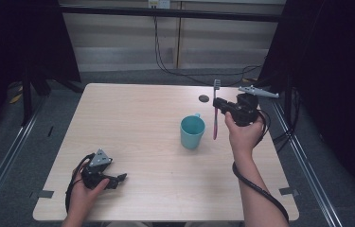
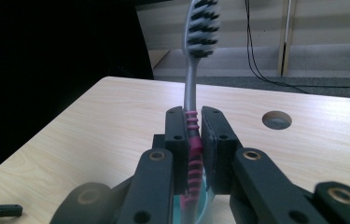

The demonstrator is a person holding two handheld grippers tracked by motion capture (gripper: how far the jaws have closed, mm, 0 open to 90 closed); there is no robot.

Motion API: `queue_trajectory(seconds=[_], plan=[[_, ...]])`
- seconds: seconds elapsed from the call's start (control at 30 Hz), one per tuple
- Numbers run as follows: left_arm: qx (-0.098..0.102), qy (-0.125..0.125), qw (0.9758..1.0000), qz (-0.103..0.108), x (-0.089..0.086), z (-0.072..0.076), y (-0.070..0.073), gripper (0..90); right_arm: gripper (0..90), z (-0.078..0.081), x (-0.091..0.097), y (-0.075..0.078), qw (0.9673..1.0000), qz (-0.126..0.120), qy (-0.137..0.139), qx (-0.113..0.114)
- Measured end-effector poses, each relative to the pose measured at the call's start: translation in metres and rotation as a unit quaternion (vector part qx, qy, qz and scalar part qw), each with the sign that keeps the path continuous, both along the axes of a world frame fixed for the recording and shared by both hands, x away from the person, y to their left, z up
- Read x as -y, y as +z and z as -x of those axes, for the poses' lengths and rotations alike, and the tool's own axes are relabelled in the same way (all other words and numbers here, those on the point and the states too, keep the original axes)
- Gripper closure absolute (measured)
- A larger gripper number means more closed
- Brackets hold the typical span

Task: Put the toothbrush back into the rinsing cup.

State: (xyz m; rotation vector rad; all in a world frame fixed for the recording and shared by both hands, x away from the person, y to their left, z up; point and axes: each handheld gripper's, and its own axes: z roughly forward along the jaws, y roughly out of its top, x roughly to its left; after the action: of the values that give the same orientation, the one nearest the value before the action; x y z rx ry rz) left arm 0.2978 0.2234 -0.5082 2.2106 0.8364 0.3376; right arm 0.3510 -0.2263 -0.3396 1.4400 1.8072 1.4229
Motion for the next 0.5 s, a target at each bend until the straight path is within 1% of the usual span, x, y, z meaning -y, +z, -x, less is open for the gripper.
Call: queue_trajectory(seconds=[0.07,0.17,0.27,0.43,0.5], plan=[[0.000,0.000,1.0000,0.001,0.0000,0.0000,-0.0001,15.5,81.6,-0.0013,-0.0016,0.0002,1.0000,-0.005,0.001,0.005],[0.000,0.000,1.0000,0.000,0.0000,0.0000,0.0000,15.4,81.6,-0.0031,-0.0050,0.0005,0.9999,-0.006,0.000,0.013],[0.000,-0.001,1.0000,0.002,0.0000,0.0000,-0.0001,15.4,81.7,-0.0047,-0.0073,0.0009,0.9999,-0.004,0.000,0.015],[0.000,0.000,1.0000,0.000,0.0000,0.0000,0.0000,15.4,81.6,-0.0092,-0.0071,0.0031,0.9996,-0.019,0.002,0.020],[0.000,0.000,1.0000,0.000,0.0000,0.0000,0.0000,15.5,81.6,-0.0106,-0.0074,0.0049,0.9995,-0.021,0.001,0.023]])
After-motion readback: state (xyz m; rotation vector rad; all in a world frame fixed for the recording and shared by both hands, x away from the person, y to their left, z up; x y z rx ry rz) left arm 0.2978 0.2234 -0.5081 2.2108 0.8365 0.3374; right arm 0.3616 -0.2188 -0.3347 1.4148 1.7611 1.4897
